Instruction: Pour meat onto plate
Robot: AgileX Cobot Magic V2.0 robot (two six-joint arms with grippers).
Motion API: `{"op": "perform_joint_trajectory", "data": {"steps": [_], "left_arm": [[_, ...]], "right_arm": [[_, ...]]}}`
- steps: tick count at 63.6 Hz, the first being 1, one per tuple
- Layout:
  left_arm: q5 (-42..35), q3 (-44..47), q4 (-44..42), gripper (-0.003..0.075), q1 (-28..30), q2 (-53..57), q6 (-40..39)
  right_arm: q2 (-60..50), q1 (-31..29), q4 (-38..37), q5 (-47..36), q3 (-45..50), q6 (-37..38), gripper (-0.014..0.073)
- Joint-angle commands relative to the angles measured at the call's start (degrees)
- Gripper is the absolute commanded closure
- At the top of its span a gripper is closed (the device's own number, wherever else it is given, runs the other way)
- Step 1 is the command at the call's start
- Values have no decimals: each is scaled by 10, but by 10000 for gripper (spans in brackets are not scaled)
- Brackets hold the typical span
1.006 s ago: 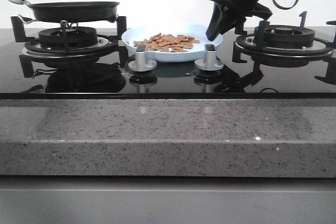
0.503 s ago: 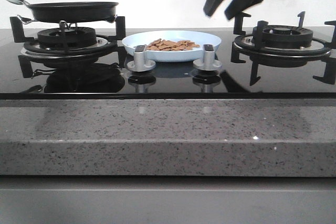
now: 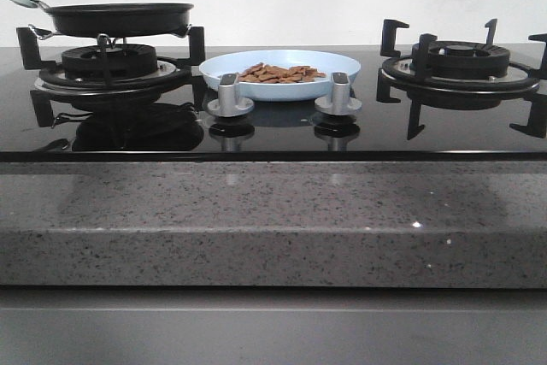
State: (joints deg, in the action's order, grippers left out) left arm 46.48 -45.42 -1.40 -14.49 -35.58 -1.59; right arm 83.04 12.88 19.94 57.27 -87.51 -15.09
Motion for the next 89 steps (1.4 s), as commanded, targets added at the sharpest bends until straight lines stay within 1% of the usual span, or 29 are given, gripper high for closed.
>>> {"op": "perform_joint_trajectory", "data": {"steps": [1,7,10,18,34,43,47,50,52,53,54,59,63,64,68,71,78,80,82,89], "left_arm": [[-43,-15,3,248,-4,0,-6],[-43,-15,3,248,-4,0,-6],[-43,-15,3,248,-4,0,-6],[-43,-15,3,248,-4,0,-6],[-43,-15,3,248,-4,0,-6],[-43,-15,3,249,-4,0,-6],[-43,-15,3,271,-4,0,-6],[-43,-15,3,307,-4,0,-6],[-43,-15,3,340,-4,0,-6],[-43,-15,3,377,-4,0,-6],[-43,-15,3,392,-4,0,-6],[-43,-15,3,476,-4,0,-6],[-43,-15,3,541,-4,0,-6],[-43,-15,3,561,-4,0,-6],[-43,-15,3,613,-4,0,-6],[-43,-15,3,655,-4,0,-6],[-44,-15,5,734,-4,0,-6],[-44,-15,8,741,-4,0,-6],[-44,-15,9,741,-4,0,-6],[-43,-15,37,741,-4,0,-6]], "right_arm": [[-88,-3,-13,-45,62,-4,160],[-154,-4,-32,-68,145,6,160],[-186,-4,-42,-78,176,23,160],[-260,-4,-70,-78,261,59,160],[-400,-4,-74,-60,400,77,160],[-470,-4,-71,-59,446,79,160],[-499,-4,-71,-58,459,80,160],[-517,-4,-71,-58,466,81,160],[-528,-4,-71,-58,471,81,160],[-536,-4,-71,-58,473,82,162],[-539,-4,-71,-58,474,83,165],[-554,-4,-71,-57,479,86,226],[-560,-4,-71,-55,480,86,319],[-561,-4,-71,-54,480,86,353],[-561,-4,-71,-53,480,86,444],[-561,-4,-71,-53,480,86,528],[-561,-4,-71,-54,480,86,648],[-561,-4,-71,-54,480,86,669],[-561,-4,-71,-54,480,86,658],[-561,-4,-71,-54,480,86,662]]}}
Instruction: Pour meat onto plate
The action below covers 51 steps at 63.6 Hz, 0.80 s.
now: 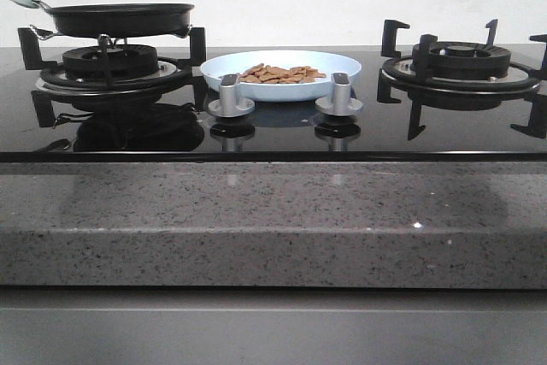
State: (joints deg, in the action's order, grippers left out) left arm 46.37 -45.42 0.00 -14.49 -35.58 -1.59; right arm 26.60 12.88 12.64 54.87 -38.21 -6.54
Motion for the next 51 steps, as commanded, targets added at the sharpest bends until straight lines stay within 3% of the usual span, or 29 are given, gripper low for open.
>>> {"op": "perform_joint_trajectory", "data": {"steps": [1,33,42,51], "left_arm": [[-42,-15,26,741,-4,0,-6],[-51,-8,37,741,-4,5,-6],[-112,43,16,741,23,52,-6],[-234,149,25,741,71,138,-6]], "right_arm": [[3,-4,4,-29,-13,1,662],[3,-4,4,-25,-13,1,662],[3,-4,4,-25,-13,1,662],[3,-4,4,-24,-13,1,662]]}}
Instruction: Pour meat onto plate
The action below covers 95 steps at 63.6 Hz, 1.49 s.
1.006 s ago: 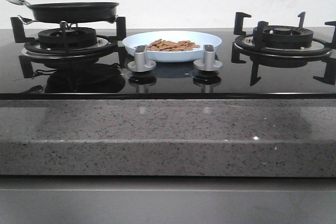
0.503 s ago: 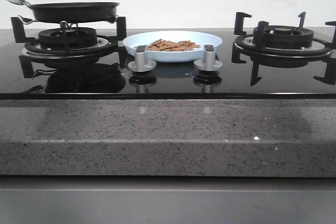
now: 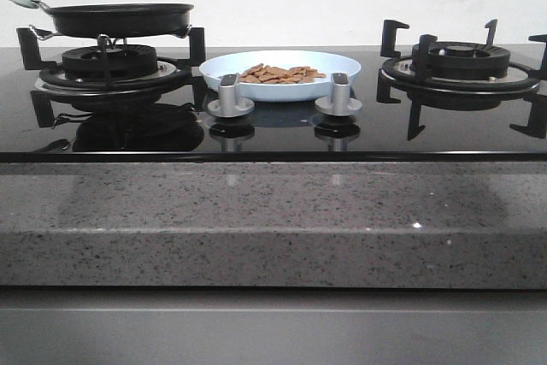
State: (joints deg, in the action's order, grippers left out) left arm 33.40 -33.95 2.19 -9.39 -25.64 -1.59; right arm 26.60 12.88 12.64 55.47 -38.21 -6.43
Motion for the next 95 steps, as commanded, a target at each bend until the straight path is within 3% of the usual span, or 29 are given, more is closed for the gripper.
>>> {"op": "perform_joint_trajectory", "data": {"steps": [1,17,39,95], "left_arm": [[-120,52,3,741,24,48,-6],[-263,238,0,741,51,207,-6],[-385,346,0,741,68,269,-6],[-379,345,0,741,72,268,-6]], "right_arm": [[3,-4,4,-30,-13,-1,662],[3,-4,4,-30,-13,-1,662],[3,-4,4,-29,-13,-1,662],[3,-4,4,-22,-13,-1,662]]}}
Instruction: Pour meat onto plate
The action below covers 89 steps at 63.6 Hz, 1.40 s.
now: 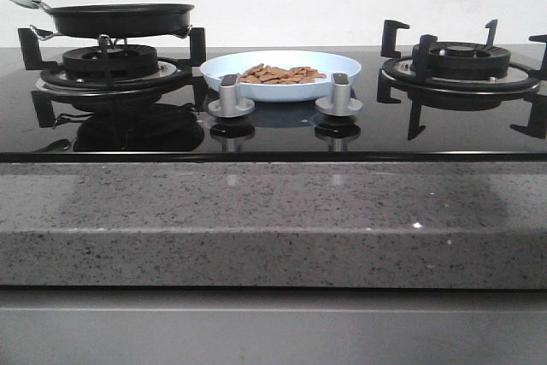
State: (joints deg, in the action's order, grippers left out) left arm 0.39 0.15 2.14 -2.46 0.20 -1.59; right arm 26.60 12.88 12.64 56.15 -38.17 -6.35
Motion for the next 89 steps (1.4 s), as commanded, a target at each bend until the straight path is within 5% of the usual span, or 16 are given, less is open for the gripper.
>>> {"op": "perform_joint_trajectory", "data": {"steps": [1,16,40,63,89], "left_arm": [[-49,4,1,741,3,10,-6],[-49,4,1,741,3,10,-6],[-49,4,1,741,3,10,-6],[-49,4,1,741,3,10,-6],[-49,4,1,741,3,10,-6]], "right_arm": [[3,-4,4,-29,-13,-1,662],[-39,-26,-2,-55,7,-2,662],[-232,-127,-7,-360,238,-2,662],[-282,-138,-2,-525,394,-2,662],[-282,-138,-2,-542,393,-2,662]]}}
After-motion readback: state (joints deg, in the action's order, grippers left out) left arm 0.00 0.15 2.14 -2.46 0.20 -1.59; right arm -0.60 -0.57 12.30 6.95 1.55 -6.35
